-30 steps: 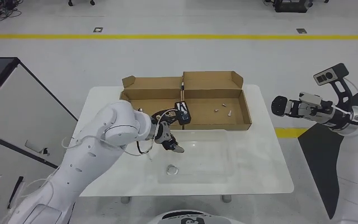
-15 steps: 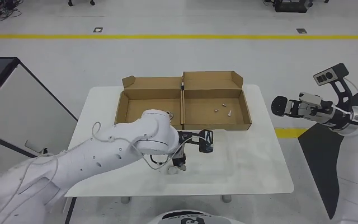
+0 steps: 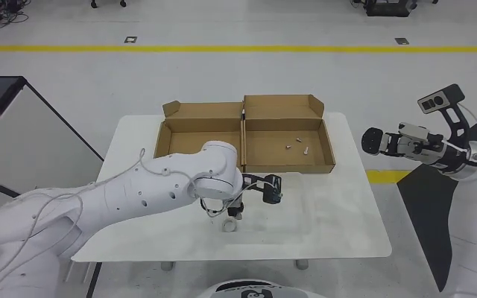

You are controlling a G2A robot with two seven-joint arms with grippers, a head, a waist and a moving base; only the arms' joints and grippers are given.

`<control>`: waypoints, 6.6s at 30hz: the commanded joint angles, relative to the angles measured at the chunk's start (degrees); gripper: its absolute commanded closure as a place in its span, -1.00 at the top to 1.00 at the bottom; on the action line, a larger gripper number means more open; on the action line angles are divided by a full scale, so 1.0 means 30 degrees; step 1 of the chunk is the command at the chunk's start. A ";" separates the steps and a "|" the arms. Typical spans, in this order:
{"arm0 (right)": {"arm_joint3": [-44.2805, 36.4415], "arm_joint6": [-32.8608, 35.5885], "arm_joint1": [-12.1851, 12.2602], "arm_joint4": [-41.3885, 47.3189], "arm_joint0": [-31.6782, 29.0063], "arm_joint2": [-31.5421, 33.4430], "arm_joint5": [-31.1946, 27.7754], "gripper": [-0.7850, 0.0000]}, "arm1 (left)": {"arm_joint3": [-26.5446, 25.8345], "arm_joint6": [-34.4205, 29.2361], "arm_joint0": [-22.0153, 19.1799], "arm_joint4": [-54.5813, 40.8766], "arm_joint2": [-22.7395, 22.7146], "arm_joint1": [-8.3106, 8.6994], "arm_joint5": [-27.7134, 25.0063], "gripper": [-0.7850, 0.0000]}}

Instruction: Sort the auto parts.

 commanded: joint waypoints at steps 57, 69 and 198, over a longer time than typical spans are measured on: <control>0.0000 -0.0001 0.0000 -0.0001 0.0000 0.0000 0.0000 1.00 | 0.2967 -0.2032 0.3742 0.3086 -0.0012 -0.1771 0.2010 0.00; 0.0000 -0.0001 0.0000 -0.0001 0.0000 0.0000 0.0000 1.00 | 0.3583 -0.1826 0.4114 0.3579 -0.0012 -0.1761 0.1804 -0.02; 0.0000 -0.0001 0.0000 -0.0001 0.0000 0.0000 0.0000 1.00 | 0.2936 1.0054 0.8327 -2.5431 -1.3293 0.2656 -0.8817 -1.00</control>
